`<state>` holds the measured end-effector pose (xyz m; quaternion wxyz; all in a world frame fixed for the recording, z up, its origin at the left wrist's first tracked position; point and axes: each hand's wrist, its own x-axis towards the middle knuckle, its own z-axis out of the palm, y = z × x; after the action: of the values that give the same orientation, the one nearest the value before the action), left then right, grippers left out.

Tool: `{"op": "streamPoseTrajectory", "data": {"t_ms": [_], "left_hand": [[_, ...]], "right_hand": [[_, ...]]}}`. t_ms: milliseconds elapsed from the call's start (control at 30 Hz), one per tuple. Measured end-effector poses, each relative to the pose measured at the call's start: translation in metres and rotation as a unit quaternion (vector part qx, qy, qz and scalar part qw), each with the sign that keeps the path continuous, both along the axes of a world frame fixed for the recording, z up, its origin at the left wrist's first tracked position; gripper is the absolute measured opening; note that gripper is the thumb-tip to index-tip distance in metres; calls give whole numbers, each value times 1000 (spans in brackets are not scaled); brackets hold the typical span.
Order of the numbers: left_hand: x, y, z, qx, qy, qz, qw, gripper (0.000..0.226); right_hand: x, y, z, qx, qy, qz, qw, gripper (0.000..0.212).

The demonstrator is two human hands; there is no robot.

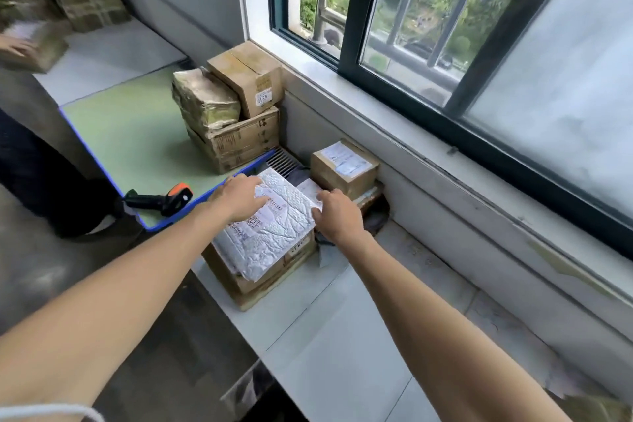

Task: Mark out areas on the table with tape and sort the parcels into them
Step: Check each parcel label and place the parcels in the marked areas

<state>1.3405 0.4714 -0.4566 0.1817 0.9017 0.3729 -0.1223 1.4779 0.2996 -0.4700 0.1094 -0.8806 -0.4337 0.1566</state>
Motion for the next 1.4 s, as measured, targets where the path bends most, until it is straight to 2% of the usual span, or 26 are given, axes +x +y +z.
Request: {"op": "streamPoseTrajectory", "data": {"t_ms": [133,200,333,467,567,633,700,767,800,833,867,933,967,1033,1100,1200,1400], "left_hand": [[-5,29,-15,-33,57,31,997,70],[-7,34,-21,-57,69,37,995,73],[-6,45,-30,-98,56,34,993,78],[0,50,-33,-88,8,39,995,75],[4,56,-30,-68,-72,56,993,55],[7,63,-24,-157,-139,88,974,34],[10,67,-15,-304,-187,130,925,21],[16,66,-3,-407,-227,163,870,18],[20,65,2,-439,-248,171,846,19],[25,63,6,-464,-268,177,826,20],[32,59,12,-483,-287,178,807,21],[44,50,22,-510,-315,170,782,21],[51,44,26,-518,-322,161,775,22],[62,32,33,-536,-321,137,769,27],[73,19,39,-556,-307,111,765,35],[89,-5,44,-565,-293,81,767,39],[118,-71,56,-572,-294,67,763,23]], "right_hand": [[1,12,-16,-56,61,-70,994,52],[0,14,-21,-71,75,-72,992,53],[-5,31,-20,-77,53,-68,993,31],[-15,44,-21,-48,22,-81,995,14],[-13,48,-19,42,77,-148,985,25],[-7,47,-11,145,176,-250,941,24],[1,42,-1,282,298,-363,837,17],[9,31,11,375,402,-407,730,25],[14,24,14,383,447,-395,705,32],[16,16,17,367,479,-373,705,36],[16,8,20,342,493,-349,720,37],[12,-6,24,314,473,-326,756,30],[11,-12,25,327,459,-328,758,23],[10,-29,27,374,445,-341,739,17],[10,-49,33,401,432,-359,723,21],[15,-82,40,410,400,-380,726,14],[26,-154,56,434,356,-392,728,11]]}}
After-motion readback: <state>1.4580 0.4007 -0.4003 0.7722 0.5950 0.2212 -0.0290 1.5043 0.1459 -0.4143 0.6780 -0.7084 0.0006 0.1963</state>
